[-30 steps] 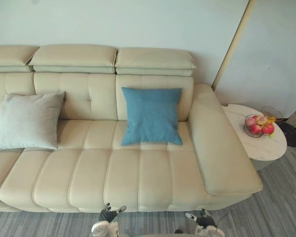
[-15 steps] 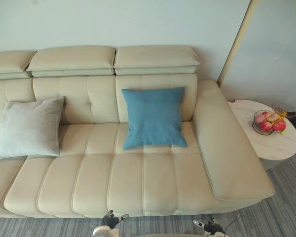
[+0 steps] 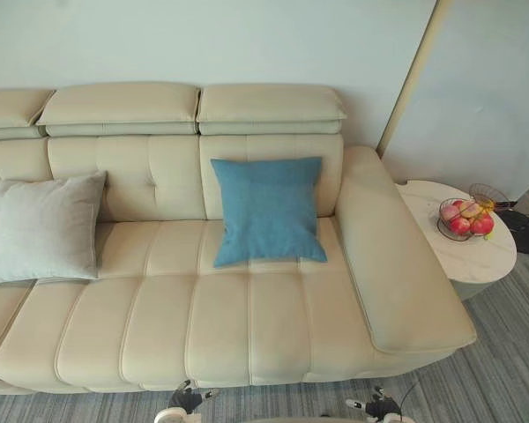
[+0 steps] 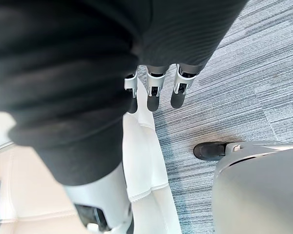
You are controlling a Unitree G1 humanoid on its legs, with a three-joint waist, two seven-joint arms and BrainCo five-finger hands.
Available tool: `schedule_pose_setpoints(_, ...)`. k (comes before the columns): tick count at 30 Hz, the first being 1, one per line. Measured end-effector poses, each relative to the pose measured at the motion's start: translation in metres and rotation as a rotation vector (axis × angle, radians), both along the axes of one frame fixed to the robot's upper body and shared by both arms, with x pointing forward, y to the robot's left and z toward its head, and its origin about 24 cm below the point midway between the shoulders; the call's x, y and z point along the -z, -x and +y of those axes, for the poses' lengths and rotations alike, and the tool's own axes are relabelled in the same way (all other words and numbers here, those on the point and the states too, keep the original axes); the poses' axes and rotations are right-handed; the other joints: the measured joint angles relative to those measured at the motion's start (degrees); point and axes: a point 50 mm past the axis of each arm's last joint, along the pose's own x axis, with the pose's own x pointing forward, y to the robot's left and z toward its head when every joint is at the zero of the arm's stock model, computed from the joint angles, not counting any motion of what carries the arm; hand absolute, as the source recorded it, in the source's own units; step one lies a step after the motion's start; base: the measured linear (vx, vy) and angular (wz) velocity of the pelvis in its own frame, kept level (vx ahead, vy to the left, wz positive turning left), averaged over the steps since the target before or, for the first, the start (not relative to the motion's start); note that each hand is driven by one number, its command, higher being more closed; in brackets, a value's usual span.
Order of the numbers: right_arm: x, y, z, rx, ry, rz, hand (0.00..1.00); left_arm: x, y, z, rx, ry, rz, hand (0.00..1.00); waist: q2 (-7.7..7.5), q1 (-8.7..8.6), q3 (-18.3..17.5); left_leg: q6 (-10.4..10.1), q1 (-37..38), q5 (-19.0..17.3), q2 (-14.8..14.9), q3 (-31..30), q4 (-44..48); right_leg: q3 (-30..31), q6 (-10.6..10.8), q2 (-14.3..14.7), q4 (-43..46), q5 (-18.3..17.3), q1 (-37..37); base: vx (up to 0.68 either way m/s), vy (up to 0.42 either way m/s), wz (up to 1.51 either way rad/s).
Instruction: Pick up cushions and gather them together orderly.
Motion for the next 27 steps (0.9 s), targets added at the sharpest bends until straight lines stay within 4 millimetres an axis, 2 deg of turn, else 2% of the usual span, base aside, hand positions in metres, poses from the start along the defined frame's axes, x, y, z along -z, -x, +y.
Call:
schedule_pose_setpoints(9, 0.002, 0.014, -0.001, 0.078, -0.031, 0.014, 0.00, 0.001, 0.003, -0.002, 0.007, 0.017, 0.012, 0.00, 0.13, -0.37, 0.7, 0.0, 1.4, 0.0, 0.0, 1.2, 0.2, 1.4, 0.0, 0.0, 1.3, 0.0, 0.4, -0.02, -0.001, -0.07)
schedule_pose_setpoints(14, 0.003, 0.021, -0.003, 0.122, -0.042, 0.021, 0.00, 0.002, 0.003, -0.005, 0.004, 0.032, 0.011, 0.00, 0.54, -0.42, 1.2, -0.2, 3.4, -0.2, 0.7, 4.7, 0.2, 5.1, 0.0, 0.8, 4.1, -0.7, -0.7, -0.08, -0.007, -0.34)
schedule_pose_setpoints(16, 0.004, 0.020, 0.000, 0.115, -0.047, 0.018, 0.00, 0.002, 0.002, -0.006, -0.048, 0.045, -0.002, 0.00, -0.06, -0.20, 1.4, -0.9, 3.0, -1.4, 1.4, 5.8, 2.7, 7.9, -0.5, 1.8, 5.3, -1.1, -2.4, -0.07, -0.029, -0.60)
schedule_pose_setpoints(18, 0.003, 0.016, 0.002, 0.079, -0.047, 0.015, 0.00, 0.000, -0.005, -0.009, -0.094, 0.062, -0.031, 0.00, -0.69, 0.41, 2.1, 0.2, 0.9, -2.7, 1.1, 0.6, 7.5, 12.2, -0.5, 2.6, 7.0, -1.2, -5.0, -0.08, -0.068, -0.91)
schedule_pose_setpoints(19, 0.003, 0.015, 0.001, 0.076, -0.042, 0.011, 0.00, 0.001, -0.005, -0.012, -0.098, 0.070, -0.029, 0.00, -0.47, 0.40, 2.2, -0.5, 0.9, -3.9, 1.5, -0.4, 7.9, 13.7, -0.2, 3.3, 7.5, -1.1, -6.2, -0.09, -0.072, -1.11)
schedule_pose_setpoints(20, 0.001, 0.012, -0.003, 0.068, -0.031, 0.001, 0.00, 0.001, -0.004, -0.015, -0.099, 0.079, -0.028, 0.00, 0.43, 0.25, 2.4, -1.2, 1.1, -6.0, 2.2, 0.8, 7.4, 15.4, 0.2, 4.5, 7.5, -0.7, -7.2, -0.11, -0.005, -1.17)
schedule_pose_setpoints(24, -0.001, 0.006, 0.001, 0.028, -0.029, -0.017, 0.00, 0.001, -0.005, -0.014, -0.098, 0.074, -0.029, 0.00, -0.34, 0.11, 2.3, -0.9, 2.2, -7.0, 2.5, 10.3, 7.2, 23.4, -1.1, 6.4, 5.2, 2.1, -10.1, -0.07, 0.054, -1.24)
schedule_pose_setpoints(25, -0.001, 0.003, 0.002, 0.005, -0.025, -0.020, 0.00, 0.001, -0.006, -0.013, -0.097, 0.072, -0.032, 0.00, -0.34, 0.14, 2.3, -1.0, 2.5, -7.1, 2.7, 13.5, 7.1, 23.7, -2.2, 6.6, 4.1, 2.9, -11.1, -0.01, 0.040, -1.39)
schedule_pose_setpoints(27, -0.003, -0.001, 0.003, -0.013, -0.023, -0.032, 0.00, 0.000, -0.007, -0.012, -0.096, 0.068, -0.035, 0.00, 0.29, 0.12, 2.5, -1.0, 3.1, -7.0, 3.8, 19.3, 7.0, 18.2, -4.9, 6.1, 4.6, 3.0, -13.4, 0.03, 0.026, -1.41)
